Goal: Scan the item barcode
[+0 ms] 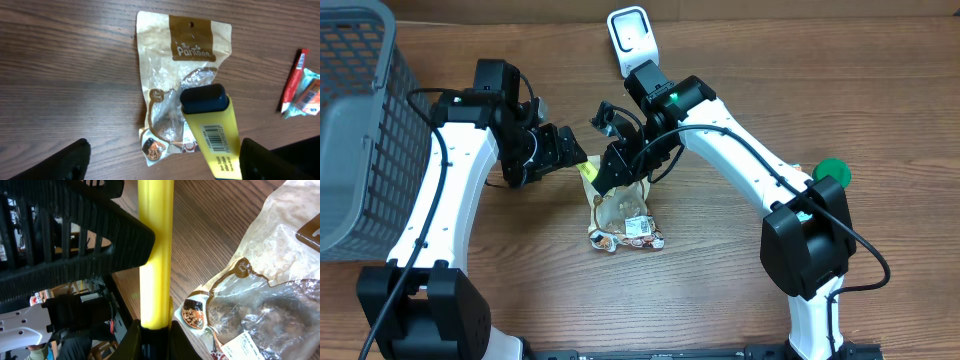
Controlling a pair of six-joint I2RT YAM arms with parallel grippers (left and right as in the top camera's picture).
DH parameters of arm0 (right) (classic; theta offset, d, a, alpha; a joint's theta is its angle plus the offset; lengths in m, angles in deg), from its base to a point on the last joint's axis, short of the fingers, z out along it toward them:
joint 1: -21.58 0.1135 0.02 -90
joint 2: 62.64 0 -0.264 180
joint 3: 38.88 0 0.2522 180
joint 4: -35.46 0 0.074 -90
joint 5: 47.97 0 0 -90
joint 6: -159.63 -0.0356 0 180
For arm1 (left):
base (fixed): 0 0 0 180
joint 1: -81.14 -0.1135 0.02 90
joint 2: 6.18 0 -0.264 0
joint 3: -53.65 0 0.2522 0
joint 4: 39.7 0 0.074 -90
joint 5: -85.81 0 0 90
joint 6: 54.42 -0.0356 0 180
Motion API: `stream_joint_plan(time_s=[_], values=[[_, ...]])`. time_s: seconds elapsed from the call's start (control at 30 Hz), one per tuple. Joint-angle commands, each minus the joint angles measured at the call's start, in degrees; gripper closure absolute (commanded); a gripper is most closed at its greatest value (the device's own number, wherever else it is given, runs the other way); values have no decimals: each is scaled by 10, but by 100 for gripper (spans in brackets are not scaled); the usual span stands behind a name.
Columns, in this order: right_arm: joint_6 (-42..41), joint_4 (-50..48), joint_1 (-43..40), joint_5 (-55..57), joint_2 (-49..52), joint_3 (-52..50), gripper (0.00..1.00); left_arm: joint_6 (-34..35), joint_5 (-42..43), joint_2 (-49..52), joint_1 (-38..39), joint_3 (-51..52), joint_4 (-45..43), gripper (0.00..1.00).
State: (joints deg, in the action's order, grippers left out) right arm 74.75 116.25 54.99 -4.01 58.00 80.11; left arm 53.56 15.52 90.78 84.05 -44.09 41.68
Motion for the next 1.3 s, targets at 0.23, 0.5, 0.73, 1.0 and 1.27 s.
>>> stream_joint_plan(time_s=[0.23, 0.5, 0.73, 1.0, 1.27], values=[[7, -23, -10, 11, -18, 10, 90, 14, -67, -7, -52, 13, -105, 11], [-37, -79, -10, 145, -18, 10, 97, 15, -130, -7, -105, 13, -205, 0], [-31, -132, -10, 308, -18, 15, 97, 15, -129, -7, -108, 13, -210, 0], [104, -181, 0, 607, -18, 71, 97, 15, -127, -7, -108, 13, -210, 0], [287, -297, -2, 734, -17, 71, 97, 15, -127, -7, -108, 13, -210, 0]])
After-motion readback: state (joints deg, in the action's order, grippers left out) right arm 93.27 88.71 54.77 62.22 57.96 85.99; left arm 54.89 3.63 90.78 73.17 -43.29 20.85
